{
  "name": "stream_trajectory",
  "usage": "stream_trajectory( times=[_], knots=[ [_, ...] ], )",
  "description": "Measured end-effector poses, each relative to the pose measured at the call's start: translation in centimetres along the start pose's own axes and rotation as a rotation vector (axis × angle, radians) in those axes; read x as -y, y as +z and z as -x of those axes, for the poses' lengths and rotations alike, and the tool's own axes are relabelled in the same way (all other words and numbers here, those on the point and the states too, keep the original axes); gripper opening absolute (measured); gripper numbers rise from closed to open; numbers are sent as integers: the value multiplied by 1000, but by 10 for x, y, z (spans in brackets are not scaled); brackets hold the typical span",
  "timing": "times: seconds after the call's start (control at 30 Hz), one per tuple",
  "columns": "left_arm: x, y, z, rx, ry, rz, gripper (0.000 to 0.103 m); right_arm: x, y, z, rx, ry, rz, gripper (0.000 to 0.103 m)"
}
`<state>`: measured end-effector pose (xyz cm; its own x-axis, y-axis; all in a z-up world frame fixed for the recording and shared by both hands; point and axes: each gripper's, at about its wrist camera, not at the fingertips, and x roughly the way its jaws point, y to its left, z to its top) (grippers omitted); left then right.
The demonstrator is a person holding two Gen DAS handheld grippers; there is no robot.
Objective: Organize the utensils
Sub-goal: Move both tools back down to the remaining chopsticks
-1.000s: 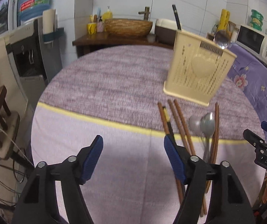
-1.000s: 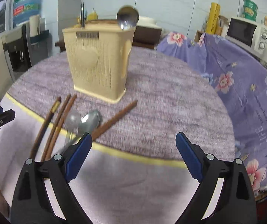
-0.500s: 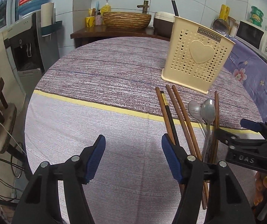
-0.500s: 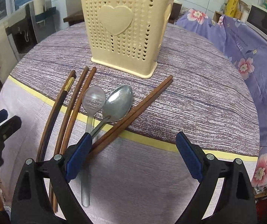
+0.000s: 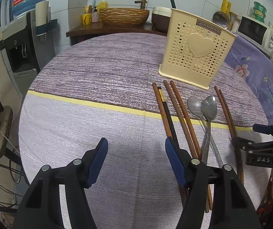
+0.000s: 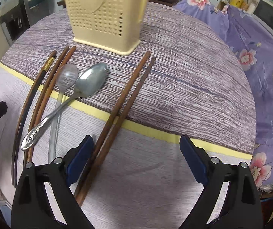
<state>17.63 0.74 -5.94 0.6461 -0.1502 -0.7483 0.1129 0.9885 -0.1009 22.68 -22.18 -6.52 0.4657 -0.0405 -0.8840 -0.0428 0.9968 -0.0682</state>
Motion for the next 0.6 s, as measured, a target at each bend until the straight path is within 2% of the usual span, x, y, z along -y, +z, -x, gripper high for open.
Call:
stream_trajectory(
  times=[0.13, 0.23, 0.3, 0.6],
  knots=[
    [6, 2, -4, -19, -27, -6, 56, 13, -3, 2, 28, -34, -32, 90],
    [14, 1, -10, -34, -19, -35, 53, 17, -3, 5, 52, 9, -68, 90],
    [16, 0, -12, -44, -21, -41, 50, 12, -3, 8, 71, -6, -58, 90],
    [26, -2, -17, -62, -2, -82, 49, 11, -9, 9, 83, -42, -69, 90]
  ],
)
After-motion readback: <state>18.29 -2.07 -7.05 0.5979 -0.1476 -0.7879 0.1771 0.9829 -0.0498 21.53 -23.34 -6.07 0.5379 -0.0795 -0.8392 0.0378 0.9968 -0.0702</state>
